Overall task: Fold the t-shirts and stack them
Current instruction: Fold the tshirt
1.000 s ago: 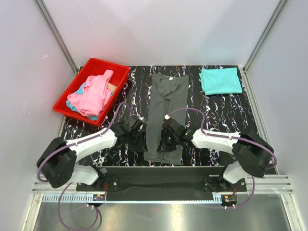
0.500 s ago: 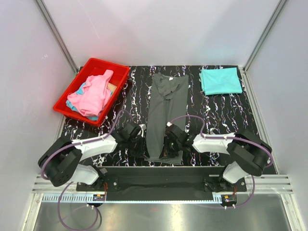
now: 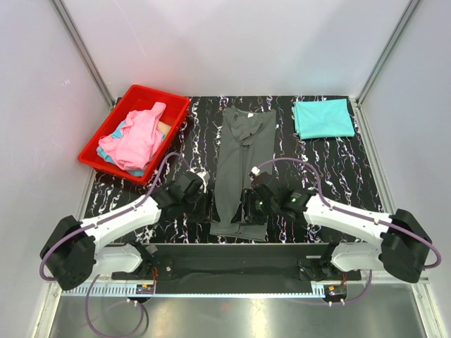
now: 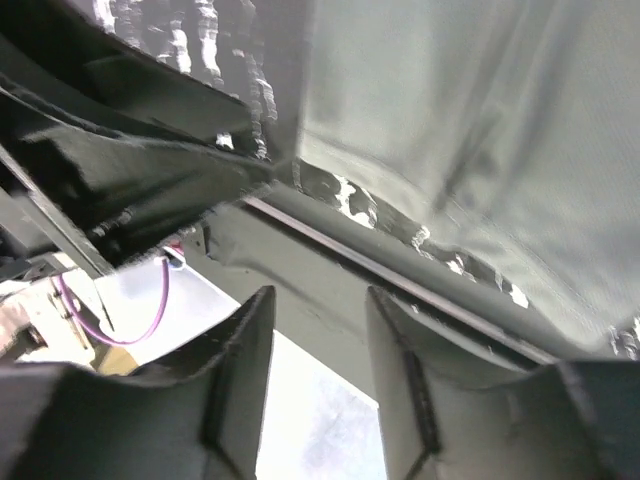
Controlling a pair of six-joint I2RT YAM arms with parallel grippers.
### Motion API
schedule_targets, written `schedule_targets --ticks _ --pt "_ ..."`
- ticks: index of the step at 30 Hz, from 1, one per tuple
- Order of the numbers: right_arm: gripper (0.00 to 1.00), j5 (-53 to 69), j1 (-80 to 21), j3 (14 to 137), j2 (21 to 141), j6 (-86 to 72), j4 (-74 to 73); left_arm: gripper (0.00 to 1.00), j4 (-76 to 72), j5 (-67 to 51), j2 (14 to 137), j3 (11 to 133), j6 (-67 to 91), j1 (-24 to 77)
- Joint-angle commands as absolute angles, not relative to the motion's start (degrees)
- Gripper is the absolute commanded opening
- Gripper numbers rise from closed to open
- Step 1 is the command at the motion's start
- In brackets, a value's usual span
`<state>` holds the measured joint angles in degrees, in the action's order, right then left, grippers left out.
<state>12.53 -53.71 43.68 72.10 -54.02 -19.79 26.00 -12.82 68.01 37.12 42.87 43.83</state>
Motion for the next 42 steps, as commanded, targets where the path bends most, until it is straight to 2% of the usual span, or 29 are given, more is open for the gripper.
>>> schedule_targets --ticks 1,8,16,29,34,39,42 --pt "0.51 8.4 -54.2 42.9 70.5 -58.0 -29.3 0.57 25.9 -11.5 69.6 36.5 40.9 43.0" --pt "0.59 4.7 -49.0 36.9 63.7 -62.7 -36.5 0.52 18.3 -16.5 74.4 32.2 42.1 42.0" --pt "0.59 7.0 -43.7 30.9 60.7 -61.0 -35.3 0.46 19.4 -14.7 76.7 31.9 40.6 42.1" --pt "0.55 9.8 -43.4 24.8 66.4 -61.6 -22.1 0.24 19.9 -14.3 78.1 31.6 41.0 42.2" --pt "0.52 10.5 -43.5 24.7 66.1 -61.7 -21.3 0.14 18.3 -16.3 78.2 31.2 42.2 42.2" --pt "0.51 9.4 -43.5 25.9 63.5 -64.0 -26.7 0.13 20.7 -14.2 77.4 32.2 42.1 42.5" --pt "0.59 8.7 -43.5 27.0 61.2 -64.8 -28.7 0.15 22.8 -12.8 76.7 33.3 41.7 42.5"
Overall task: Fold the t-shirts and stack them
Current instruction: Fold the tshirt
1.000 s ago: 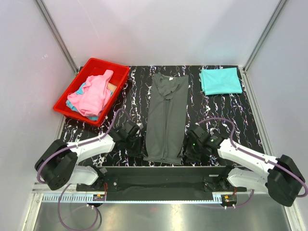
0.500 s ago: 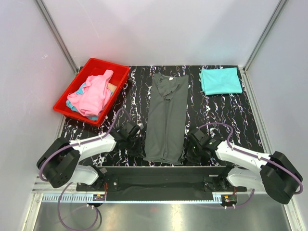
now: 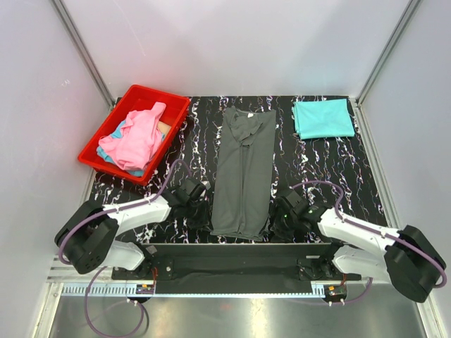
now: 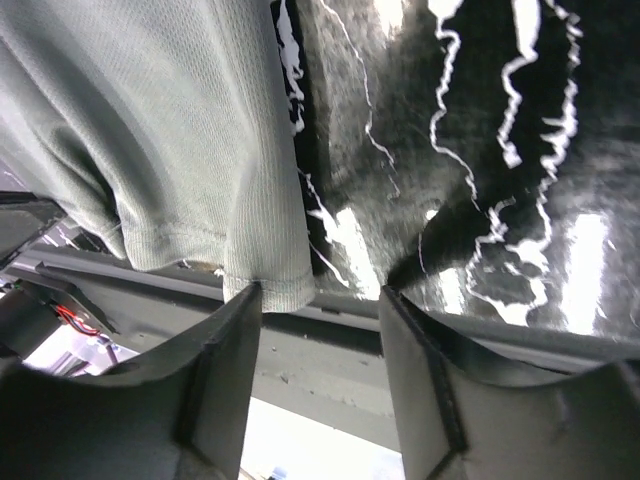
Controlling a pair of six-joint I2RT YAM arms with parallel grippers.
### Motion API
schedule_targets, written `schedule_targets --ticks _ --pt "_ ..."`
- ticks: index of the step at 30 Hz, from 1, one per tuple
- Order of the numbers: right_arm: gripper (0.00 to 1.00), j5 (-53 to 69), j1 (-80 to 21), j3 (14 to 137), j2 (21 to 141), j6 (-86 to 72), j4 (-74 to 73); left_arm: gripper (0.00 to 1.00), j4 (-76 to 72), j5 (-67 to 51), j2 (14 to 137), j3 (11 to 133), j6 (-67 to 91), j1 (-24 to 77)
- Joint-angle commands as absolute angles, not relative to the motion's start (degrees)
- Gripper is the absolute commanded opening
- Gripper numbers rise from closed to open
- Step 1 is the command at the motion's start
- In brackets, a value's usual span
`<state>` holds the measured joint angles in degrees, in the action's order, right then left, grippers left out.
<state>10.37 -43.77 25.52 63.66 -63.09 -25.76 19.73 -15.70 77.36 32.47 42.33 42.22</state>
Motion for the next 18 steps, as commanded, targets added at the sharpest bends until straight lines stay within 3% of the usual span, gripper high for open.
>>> schedule_targets --ticks 1,6,9,14,18 --pt "0.6 8.5 -43.5 27.3 60.6 -64.9 -29.0 0.18 23.3 -12.5 76.5 33.7 41.6 42.5" --pt "0.62 8.3 -43.5 27.6 61.6 -65.4 -28.1 0.45 24.6 -12.2 74.5 34.2 42.0 42.6" --pt "0.62 9.0 -43.5 26.7 62.8 -65.6 -25.7 0.5 23.8 -12.1 73.5 33.6 42.3 42.6" --pt "0.59 9.8 -43.5 25.1 62.6 -66.0 -22.2 0.49 20.5 -14.5 74.5 31.7 43.2 42.6" --pt "0.56 9.4 -43.6 24.5 62.7 -65.9 -22.0 0.4 17.4 -17.0 76.7 30.5 43.8 42.6"
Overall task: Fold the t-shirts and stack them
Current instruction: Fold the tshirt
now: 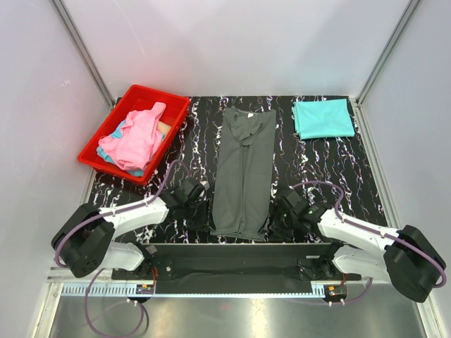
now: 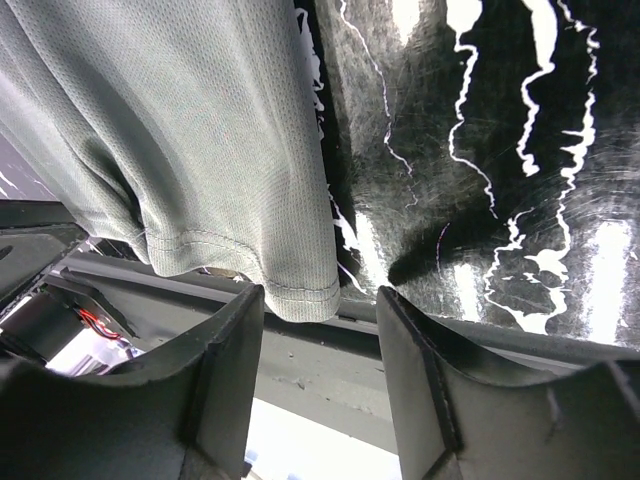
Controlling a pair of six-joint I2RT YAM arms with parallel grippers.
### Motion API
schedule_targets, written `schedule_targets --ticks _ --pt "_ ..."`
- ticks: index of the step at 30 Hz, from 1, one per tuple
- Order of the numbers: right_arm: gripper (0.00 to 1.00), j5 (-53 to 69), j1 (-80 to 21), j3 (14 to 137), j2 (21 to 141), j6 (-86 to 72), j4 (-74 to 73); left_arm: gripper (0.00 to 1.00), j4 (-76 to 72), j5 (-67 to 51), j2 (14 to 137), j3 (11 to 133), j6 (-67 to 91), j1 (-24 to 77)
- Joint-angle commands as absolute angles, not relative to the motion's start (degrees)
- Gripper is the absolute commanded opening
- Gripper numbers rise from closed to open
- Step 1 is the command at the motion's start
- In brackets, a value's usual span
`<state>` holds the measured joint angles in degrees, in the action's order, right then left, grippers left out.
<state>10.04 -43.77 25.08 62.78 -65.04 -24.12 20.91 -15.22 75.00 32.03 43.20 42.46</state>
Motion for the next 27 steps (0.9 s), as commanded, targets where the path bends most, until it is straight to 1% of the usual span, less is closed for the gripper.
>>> schedule_targets --ticks 1,6,8,9,11,12,13,15,16,22,27 --pt "0.55 9.4 -43.5 24.3 62.8 -65.9 -21.7 0.37 16.9 -17.1 77.0 30.3 43.9 42.6" --pt "0.44 10.0 -43.5 22.8 63.0 -65.7 -19.7 0.29 16.2 -17.9 77.2 30.3 44.1 42.8" --pt "0.42 10.5 -43.4 22.3 63.3 -65.0 -18.1 0.26 16.0 -18.3 76.9 30.2 44.5 42.7" --pt "0.41 11.5 -43.5 22.1 63.3 -64.8 -17.2 0.22 15.8 -18.4 76.6 30.1 44.6 42.8" --pt "0.29 11.9 -43.5 21.6 63.4 -64.6 -16.4 0.16 15.7 -18.5 76.2 30.0 45.1 42.9" --pt "0.25 11.8 -43.5 21.4 63.2 -64.5 -16.7 0.13 15.9 -18.5 76.0 29.8 45.3 43.0" --pt "0.15 11.7 -43.5 21.3 62.8 -64.4 -17.6 0.1 16.0 -18.5 76.0 29.8 45.5 43.0" --pt "0.06 11.0 -43.5 21.4 62.1 -64.1 -19.3 0.02 15.6 -19.3 75.8 29.7 46.2 43.2" --pt "0.01 10.9 -43.5 21.4 60.8 -63.8 -20.5 0.0 15.6 -19.5 75.7 29.5 46.6 43.4" --pt "0.0 10.7 -43.5 21.0 53.9 -63.7 -26.5 0.0 16.7 -18.0 72.6 29.4 49.9 46.7" --pt "0.0 11.5 -43.7 20.4 51.2 -63.4 -28.8 0.0 17.5 -16.7 70.8 29.6 52.3 49.5"
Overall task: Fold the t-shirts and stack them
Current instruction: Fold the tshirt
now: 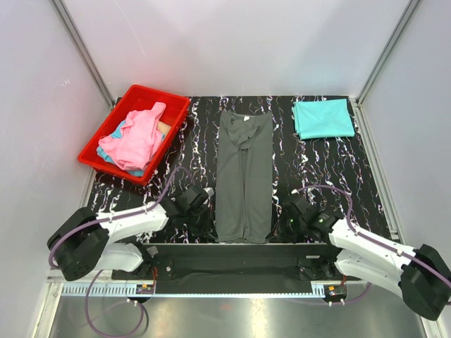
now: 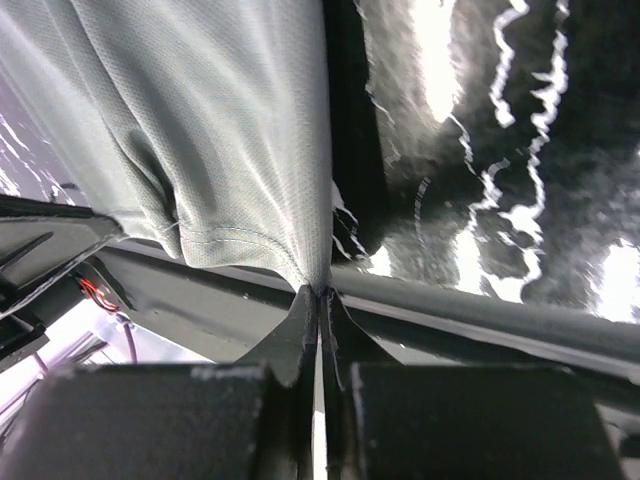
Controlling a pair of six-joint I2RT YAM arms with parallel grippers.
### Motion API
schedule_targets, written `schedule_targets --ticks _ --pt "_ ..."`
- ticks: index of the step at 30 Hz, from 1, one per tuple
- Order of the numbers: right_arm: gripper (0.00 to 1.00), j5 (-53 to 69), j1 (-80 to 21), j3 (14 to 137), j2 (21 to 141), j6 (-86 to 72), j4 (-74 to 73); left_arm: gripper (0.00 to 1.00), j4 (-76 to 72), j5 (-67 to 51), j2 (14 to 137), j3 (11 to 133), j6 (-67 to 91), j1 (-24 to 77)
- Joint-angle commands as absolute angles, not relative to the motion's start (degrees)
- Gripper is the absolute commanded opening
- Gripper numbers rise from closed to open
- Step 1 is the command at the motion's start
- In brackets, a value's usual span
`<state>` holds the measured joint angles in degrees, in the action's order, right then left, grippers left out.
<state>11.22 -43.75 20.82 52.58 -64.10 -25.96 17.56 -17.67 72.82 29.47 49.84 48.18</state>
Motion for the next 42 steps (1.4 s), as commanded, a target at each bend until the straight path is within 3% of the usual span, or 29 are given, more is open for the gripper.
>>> schedule_targets --ticks 1,12,24,33,42 --pt "0.0 11.7 -43.8 20.4 50.6 -63.4 -29.5 0.0 17.8 -16.6 70.4 29.7 52.7 50.1" --pt "0.0 8.1 -45.2 26.2 52.3 -59.8 -35.2 0.0 18.4 -14.5 72.1 32.2 55.6 54.1" --pt "0.0 4.4 -41.4 41.7 66.9 -47.2 -35.6 0.0 21.9 -18.0 77.6 41.3 49.7 44.0" --pt "0.0 7.4 -30.5 60.5 84.7 -32.5 -33.8 0.0 27.3 -20.4 90.3 57.5 38.4 29.9" --pt "0.0 9.1 -23.8 80.0 103.7 -25.1 -37.1 0.0 37.3 -22.1 109.2 85.2 32.3 21.8"
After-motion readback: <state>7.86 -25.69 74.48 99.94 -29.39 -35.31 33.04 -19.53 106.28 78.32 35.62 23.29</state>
